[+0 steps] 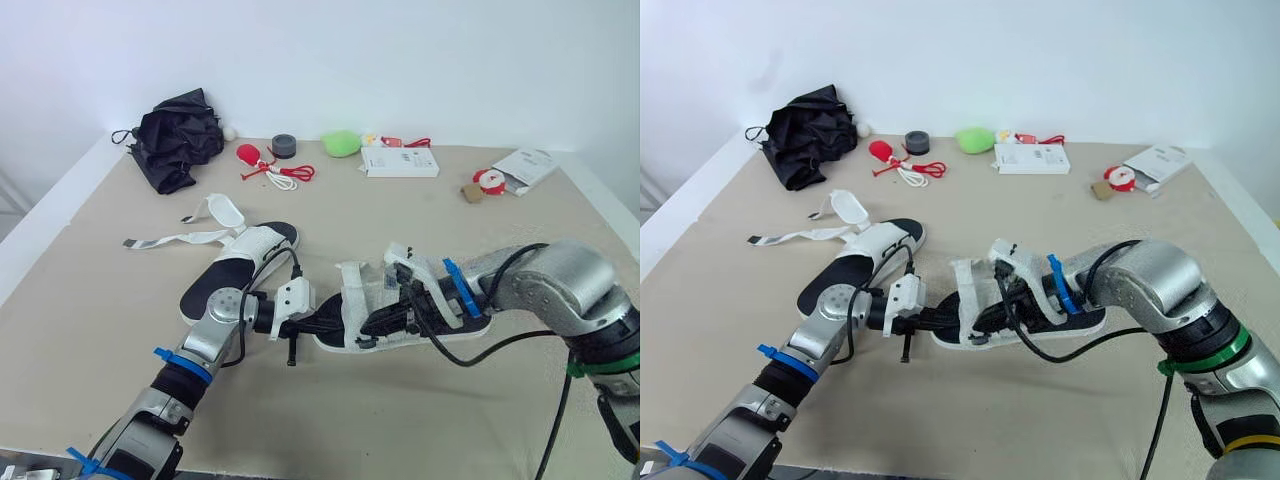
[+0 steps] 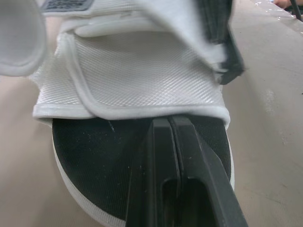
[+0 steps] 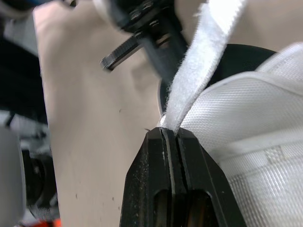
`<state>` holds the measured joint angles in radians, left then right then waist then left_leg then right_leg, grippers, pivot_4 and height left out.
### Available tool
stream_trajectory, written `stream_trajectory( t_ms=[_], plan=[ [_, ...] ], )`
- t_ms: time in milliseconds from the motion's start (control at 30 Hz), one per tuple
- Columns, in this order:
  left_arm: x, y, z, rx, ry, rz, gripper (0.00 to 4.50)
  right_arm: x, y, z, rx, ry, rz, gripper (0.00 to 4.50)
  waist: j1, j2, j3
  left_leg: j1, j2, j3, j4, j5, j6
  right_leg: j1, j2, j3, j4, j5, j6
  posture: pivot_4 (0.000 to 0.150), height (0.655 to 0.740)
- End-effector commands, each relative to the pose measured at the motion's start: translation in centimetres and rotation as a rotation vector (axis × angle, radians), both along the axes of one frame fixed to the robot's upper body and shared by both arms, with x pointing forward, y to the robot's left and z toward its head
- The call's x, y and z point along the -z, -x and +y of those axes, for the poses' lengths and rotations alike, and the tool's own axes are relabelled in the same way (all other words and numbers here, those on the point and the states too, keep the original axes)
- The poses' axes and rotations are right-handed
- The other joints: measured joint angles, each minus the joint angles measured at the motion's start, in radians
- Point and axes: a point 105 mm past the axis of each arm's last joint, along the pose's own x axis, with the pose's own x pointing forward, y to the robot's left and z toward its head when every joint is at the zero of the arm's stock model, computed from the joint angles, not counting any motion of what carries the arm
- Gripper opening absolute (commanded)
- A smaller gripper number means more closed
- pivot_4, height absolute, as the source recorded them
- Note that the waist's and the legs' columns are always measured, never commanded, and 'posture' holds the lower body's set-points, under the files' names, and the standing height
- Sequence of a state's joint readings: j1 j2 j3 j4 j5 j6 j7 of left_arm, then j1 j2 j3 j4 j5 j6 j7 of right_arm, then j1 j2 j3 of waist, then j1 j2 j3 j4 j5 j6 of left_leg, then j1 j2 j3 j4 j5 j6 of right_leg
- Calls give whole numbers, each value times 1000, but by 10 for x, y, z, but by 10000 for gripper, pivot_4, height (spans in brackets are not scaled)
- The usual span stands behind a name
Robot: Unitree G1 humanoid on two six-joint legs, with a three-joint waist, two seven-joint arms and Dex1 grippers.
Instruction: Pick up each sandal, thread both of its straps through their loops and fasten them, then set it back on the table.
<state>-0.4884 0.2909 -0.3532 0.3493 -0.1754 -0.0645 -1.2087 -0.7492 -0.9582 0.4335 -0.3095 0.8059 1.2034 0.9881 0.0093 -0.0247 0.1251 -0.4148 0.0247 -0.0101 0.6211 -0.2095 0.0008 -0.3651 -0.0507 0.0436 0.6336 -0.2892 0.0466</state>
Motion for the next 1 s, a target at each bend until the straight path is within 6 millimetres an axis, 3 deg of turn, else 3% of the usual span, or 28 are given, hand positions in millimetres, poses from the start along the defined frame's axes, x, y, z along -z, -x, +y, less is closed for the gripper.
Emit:
stream_trajectory(
  t_ms=[33, 100, 133, 167, 367, 467, 600, 867, 933, 1000],
  plan=[
    [70, 20, 21, -42, -220, 223, 0, 23, 23, -4, -113, 62, 59, 672, 0, -1, 0, 0, 0, -1, 0, 0, 0, 0, 0, 0, 0, 0, 0, 1500, 7400],
    [70, 21, 22, -43, -223, 222, 0, 24, 29, -5, -149, 53, 67, 7300, 1, -1, -2, 0, 0, 0, 0, 0, 0, 0, 0, 0, 0, 0, 0, 1500, 7400],
    [70, 21, 22, -43, -224, 222, 0, 23, 29, -5, -152, 48, 65, 13270, 1, -1, -2, 0, -1, -1, 0, -1, -1, 1, 0, -1, 0, -1, 0, 1500, 7400],
    [69, 20, 22, -42, -224, 220, 0, 19, 25, -4, -129, 22, 68, 13270, 1, -1, -2, 0, -1, -1, 0, -1, -1, 1, 0, -1, 0, -1, 0, 1500, 7400],
    [69, 19, 21, -32, -229, 215, 0, -12, -3, -1, -9, -98, 42, 38156, 1, -2, -2, 0, 0, -1, 1, -1, -2, 1, -1, -1, 0, 0, -1, 1500, 7400],
    [69, 18, 20, -27, -232, 213, 0, -34, -12, 1, 15, -169, 18, 38156, 0, -1, 0, 1, 0, 0, 1, -1, -2, 1, -1, -1, 0, 1, -3, 1500, 7400],
    [69, 17, 20, -25, -232, 213, 0, -48, -24, 7, 68, -227, 21, 38156, 0, -1, -1, 1, 0, 2, 1, 0, -1, 0, -3, -2, 0, 1, -7, 1500, 7400],
    [70, 17, 21, -28, -233, 214, 0, -42, -21, 21, 70, -216, 42, 38156, 0, -1, -1, 1, 1, 3, 1, 0, -1, 0, -3, -2, 0, 3, -3, 1500, 7400],
    [71, 17, 22, -32, -233, 215, 0, -37, -23, 23, 89, -200, 48, 35795, 0, -1, -1, 1, 1, 3, 1, 0, -1, 0, -4, -2, 0, 3, -3, 1500, 7400],
    [71, 17, 22, -34, -232, 217, 0, -35, -26, 23, 112, -194, 47, 30099, 0, -1, -1, 1, 1, 3, 1, 0, -1, 0, -4, -2, 0, 2, -5, 1500, 7400]
  ],
)
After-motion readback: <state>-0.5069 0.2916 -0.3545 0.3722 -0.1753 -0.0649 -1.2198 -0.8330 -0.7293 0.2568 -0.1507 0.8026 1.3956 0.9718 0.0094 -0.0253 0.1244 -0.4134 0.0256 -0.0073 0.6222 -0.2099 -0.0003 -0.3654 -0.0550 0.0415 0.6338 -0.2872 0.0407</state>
